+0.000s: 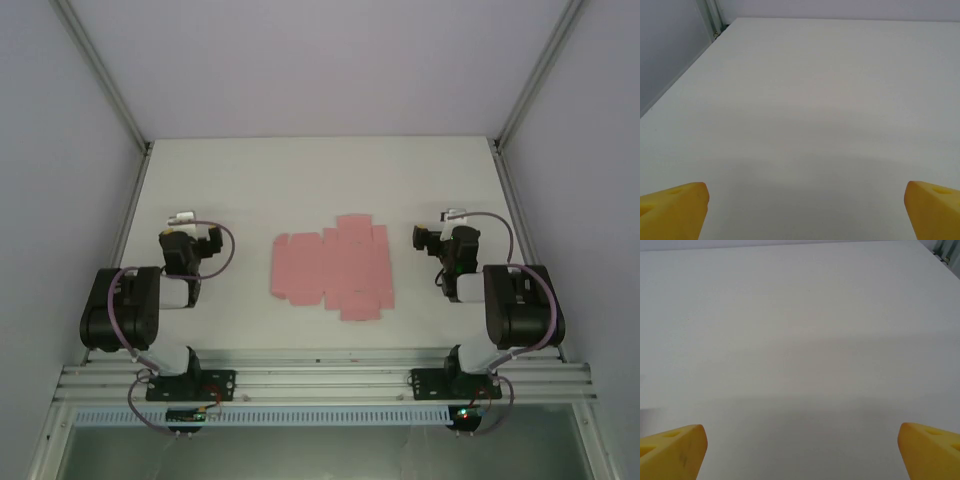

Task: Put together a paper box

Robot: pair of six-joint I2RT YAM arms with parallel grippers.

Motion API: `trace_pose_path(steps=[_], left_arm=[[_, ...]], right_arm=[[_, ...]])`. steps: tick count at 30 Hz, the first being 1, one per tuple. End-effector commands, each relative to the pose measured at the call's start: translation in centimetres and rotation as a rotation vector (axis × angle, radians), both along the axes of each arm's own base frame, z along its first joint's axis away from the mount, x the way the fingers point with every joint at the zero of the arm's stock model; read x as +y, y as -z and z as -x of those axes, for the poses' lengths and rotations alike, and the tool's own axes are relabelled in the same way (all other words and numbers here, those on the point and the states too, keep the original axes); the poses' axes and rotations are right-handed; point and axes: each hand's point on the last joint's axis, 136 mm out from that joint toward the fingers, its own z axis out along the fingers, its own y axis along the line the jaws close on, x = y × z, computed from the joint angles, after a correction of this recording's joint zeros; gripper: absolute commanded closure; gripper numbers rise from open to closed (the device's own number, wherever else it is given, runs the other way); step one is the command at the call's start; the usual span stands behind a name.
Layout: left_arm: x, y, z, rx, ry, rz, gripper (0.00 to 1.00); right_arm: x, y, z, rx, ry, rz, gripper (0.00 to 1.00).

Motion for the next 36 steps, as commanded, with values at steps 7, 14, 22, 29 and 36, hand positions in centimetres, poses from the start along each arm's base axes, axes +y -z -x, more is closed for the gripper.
trace_pose_path(steps=[7,14,22,29,36], left_arm=[[0.1,-0.7,-0.3,-0.019,0.007,-0.004,0.00],[0.1,-0.7,-0.3,-0.019,0.005,-0.004,0.00],[0.1,-0.7,-0.3,-0.020,0.006,-0.004,0.00],[0.5,-2.6,-0.4,-0.016,-0.017,-0.003,0.00],[-0.2,-6.2,0.9,0.015,-0.013,0.094,0.00]], right_arm=[[0.4,0.0,-0.1,0.006,-0.007,-0.017,0.00],[0.4,0.0,-0.1,0.003,-0.009,-0.017,0.00],[0.4,0.0,0.0,0.002,-0.010,-0.023,0.01],[0.3,-1.0,0.1,-0.016,-0.005,-0.025,0.01],[-0.4,-5.3,0.2,-0.016,0.058,0.043,0.00]])
